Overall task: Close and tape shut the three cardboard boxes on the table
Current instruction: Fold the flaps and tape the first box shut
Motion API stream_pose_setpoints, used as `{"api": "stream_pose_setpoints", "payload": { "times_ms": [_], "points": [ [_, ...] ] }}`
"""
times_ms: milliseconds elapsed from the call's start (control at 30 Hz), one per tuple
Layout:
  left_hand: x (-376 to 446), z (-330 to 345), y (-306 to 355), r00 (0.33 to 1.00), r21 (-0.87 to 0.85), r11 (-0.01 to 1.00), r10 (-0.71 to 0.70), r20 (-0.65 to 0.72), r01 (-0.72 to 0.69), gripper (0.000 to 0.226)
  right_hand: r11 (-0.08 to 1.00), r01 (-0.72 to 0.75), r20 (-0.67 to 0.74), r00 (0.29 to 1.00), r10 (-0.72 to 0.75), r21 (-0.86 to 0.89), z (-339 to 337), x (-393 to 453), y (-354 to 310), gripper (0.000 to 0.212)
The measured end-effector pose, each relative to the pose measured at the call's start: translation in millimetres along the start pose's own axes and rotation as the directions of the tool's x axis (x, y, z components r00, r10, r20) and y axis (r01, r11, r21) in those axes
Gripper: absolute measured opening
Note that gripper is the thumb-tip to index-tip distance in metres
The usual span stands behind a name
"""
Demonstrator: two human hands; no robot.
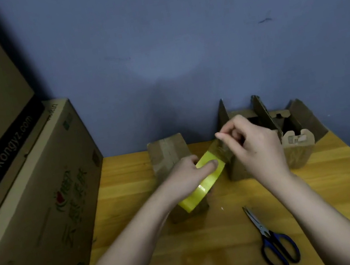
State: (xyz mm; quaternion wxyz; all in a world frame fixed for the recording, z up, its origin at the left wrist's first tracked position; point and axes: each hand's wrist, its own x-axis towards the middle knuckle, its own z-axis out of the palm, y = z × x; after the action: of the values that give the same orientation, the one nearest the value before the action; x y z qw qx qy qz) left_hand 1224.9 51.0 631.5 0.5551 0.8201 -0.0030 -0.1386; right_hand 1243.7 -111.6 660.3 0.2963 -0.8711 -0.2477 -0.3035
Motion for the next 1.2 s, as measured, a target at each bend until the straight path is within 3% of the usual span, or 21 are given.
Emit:
{"api": "stream_pose_setpoints", "payload": {
  "times_ms": [67,133,233,333,400,500,600,667,733,833,1000,1200],
  "points": [
    [4,-4,2,0.995,0.208,0.978,0.025,-0.092,-0.005,0.047,0.982,0.138,-0.014,0.99,-0.141,-0.127,-2,1,-7,0.021],
    [7,-10,5,0.998,0.115,0.993,-0.005,-0.058,0.012,0.058,0.968,0.212,-0.081,0.971,-0.224,-0.134,-5,5,-12,0.021],
    [4,-19,8,0.998,-0.053,0.998,-0.039,0.053,0.041,0.039,0.953,0.281,-0.083,0.953,-0.291,-0.116,-8,13,-20,0.019],
    [-5,-29,4,0.993,-0.18,0.98,-0.07,0.092,0.086,0.027,0.994,-0.014,-0.004,1.0,0.014,0.109,-1,27,-18,0.017],
    [-10,-39,-4,0.994,-0.188,0.98,-0.049,0.102,0.068,0.019,0.924,-0.228,0.045,0.973,0.225,0.306,11,38,-3,0.016],
    [-22,-60,-10,0.997,-0.178,0.984,0.0,0.076,0.013,0.006,0.786,-0.395,0.134,0.916,0.379,0.475,31,47,22,0.017],
    [-29,-86,-21,0.998,-0.065,0.997,0.043,0.048,-0.039,0.044,0.708,-0.479,0.214,0.874,0.435,0.519,54,46,36,0.018],
    [-27,-98,-28,0.996,0.176,0.983,0.069,-0.051,-0.059,0.055,0.696,-0.509,0.247,0.859,0.449,0.505,68,45,43,0.018],
    [-20,-107,-31,0.976,0.441,0.897,0.132,-0.176,-0.042,0.058,0.725,-0.533,0.292,0.846,0.447,0.435,85,44,46,0.017],
    [-4,-119,-27,0.927,0.563,0.826,0.201,-0.317,0.014,0.042,0.747,-0.563,0.321,0.823,0.469,0.352,108,38,49,0.016],
    [37,-116,-18,0.958,0.841,0.531,0.175,-0.228,0.103,0.039,0.768,-0.593,0.346,0.792,0.503,0.242,134,36,55,0.015],
    [82,-92,-3,0.988,0.963,0.226,0.025,-0.155,0.145,0.047,0.817,-0.573,0.326,0.786,0.525,0.066,152,29,63,0.013]
  ]
}}
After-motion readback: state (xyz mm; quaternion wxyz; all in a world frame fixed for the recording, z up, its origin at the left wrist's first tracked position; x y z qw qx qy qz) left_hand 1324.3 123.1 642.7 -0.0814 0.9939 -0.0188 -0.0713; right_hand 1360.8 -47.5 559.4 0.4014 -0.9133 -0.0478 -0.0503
